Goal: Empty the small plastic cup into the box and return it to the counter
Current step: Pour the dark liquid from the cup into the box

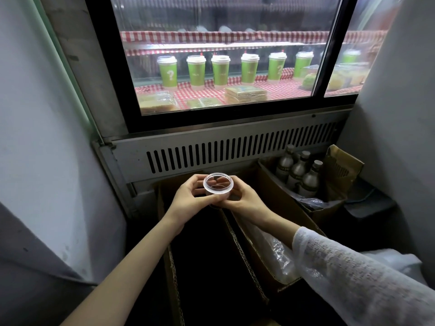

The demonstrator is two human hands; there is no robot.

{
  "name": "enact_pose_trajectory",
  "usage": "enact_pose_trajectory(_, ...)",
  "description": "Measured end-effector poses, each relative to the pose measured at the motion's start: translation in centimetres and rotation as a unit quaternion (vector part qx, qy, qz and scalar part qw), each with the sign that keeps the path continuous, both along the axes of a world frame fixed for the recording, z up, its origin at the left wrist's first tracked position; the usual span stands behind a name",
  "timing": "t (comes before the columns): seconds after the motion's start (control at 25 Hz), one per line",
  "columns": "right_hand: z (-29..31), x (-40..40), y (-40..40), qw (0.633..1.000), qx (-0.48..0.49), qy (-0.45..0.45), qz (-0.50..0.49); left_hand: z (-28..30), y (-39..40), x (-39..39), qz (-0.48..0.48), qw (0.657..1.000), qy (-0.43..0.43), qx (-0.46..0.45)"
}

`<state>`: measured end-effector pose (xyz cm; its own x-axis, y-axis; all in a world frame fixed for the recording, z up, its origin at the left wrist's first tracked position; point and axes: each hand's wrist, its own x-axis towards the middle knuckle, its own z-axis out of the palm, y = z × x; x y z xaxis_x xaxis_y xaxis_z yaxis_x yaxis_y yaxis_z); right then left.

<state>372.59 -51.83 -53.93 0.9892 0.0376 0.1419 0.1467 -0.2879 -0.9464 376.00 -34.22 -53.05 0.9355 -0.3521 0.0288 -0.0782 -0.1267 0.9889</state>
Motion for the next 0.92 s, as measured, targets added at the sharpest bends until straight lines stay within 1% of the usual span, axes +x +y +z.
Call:
enact_pose_trajectory(0.4, -0.8, 0.3, -0.3, 0.998, -0.056, -0.038, -0.001, -0.3, 0.8, 0.1, -0.011, 0.998, -0.034, 0.049)
enact_pose_trajectory(0.52, -0.4, 0.1, -0.2, 0.990, -0.121, -0.066, 0.001, 0.0, 1.7, 0.1, -0.020, 0.993, -0.060, 0.096)
enact_pose_trajectory(0.6, 0.3, 0.0, -0.3, 0.974, -0.199, -0.106, -0.005, 0.1, 2.3, 0.1, -0.022, 0.988, -0.076, 0.130)
enact_pose_trajectory(0.68, 1.1, -0.1, -0.6, 0.950, -0.275, -0.144, -0.016, -0.1, 2.7, 0.2, -0.012, 0.985, -0.080, 0.149)
enact_pose_trajectory(0.76, 2.1, -0.4, -0.9, 0.933, -0.317, -0.171, -0.026, -0.4, 3.2, 0.5, 0.007, 0.984, -0.076, 0.159)
enact_pose_trajectory(0.92, 3.8, -0.7, -1.1, 0.902, -0.371, -0.218, -0.028, -0.8, 4.0, 1.0, 0.032, 0.983, -0.059, 0.173)
